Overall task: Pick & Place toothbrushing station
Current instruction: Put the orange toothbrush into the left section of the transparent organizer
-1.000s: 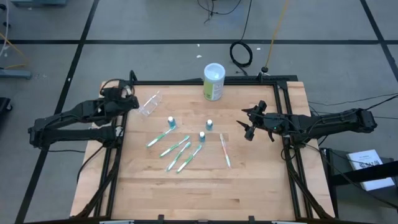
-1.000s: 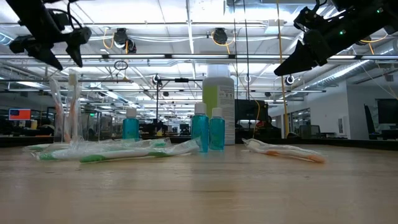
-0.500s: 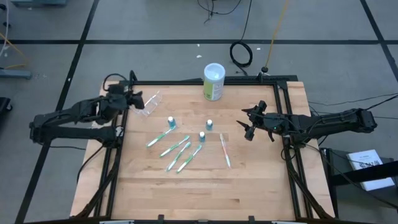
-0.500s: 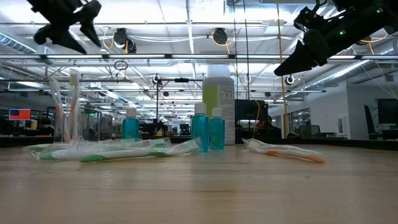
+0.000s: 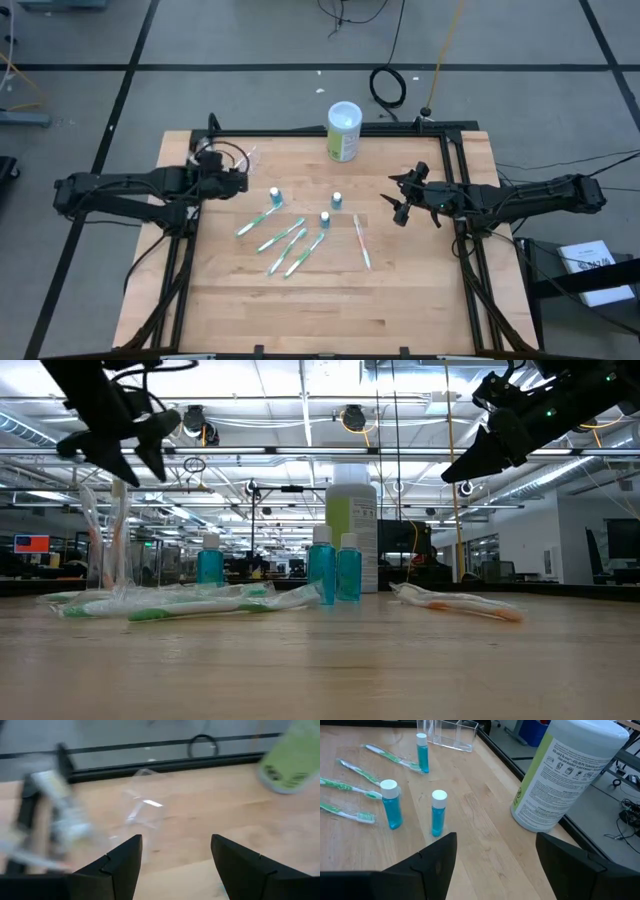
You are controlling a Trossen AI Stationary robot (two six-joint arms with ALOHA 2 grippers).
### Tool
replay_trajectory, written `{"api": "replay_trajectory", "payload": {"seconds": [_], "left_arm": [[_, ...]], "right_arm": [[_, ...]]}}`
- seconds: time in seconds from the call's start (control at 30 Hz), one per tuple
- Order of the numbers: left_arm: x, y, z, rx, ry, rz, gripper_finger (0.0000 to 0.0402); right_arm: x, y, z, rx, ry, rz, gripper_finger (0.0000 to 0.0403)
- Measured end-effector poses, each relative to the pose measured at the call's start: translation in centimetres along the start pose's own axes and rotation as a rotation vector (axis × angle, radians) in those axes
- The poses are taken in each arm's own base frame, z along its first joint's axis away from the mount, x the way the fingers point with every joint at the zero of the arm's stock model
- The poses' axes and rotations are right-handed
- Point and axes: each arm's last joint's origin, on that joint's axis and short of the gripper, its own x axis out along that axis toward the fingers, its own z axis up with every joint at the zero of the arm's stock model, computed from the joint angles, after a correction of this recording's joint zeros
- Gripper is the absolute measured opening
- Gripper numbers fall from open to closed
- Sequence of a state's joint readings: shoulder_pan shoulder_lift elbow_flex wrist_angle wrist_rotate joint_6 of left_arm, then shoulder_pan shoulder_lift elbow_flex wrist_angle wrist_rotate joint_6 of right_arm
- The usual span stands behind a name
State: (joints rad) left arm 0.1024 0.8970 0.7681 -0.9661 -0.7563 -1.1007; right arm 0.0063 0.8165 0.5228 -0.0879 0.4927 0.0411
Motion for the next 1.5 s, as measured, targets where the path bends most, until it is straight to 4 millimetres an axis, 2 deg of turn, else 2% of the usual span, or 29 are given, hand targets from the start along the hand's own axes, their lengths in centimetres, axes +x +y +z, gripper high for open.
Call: {"api": "replay_trajectory", "payload": {"seconds": [0.37,0.6,1.0,1.5], "left_arm": [[-0.4,3.0,-0.8,-0.051,-0.009,0.263,0.0239],[-0.5,3.6,-0.8,-0.053,-0.026,0.312,0.0239],[-0.2,5.5,-0.2,-0.083,0.006,0.499,0.0239],[0.4,6.1,0.4,-0.089,0.025,0.566,0.0239]], "right_arm": [[0.0,0.0,0.0,0.004,0.000,0.000,0.0263],[0.0,0.0,0.0,0.004,0.000,0.000,0.0263],[0.0,0.0,0.0,0.005,-0.001,0.001,0.0263],[0.0,0.0,0.0,0.019,0.000,0.001,0.0263]]}}
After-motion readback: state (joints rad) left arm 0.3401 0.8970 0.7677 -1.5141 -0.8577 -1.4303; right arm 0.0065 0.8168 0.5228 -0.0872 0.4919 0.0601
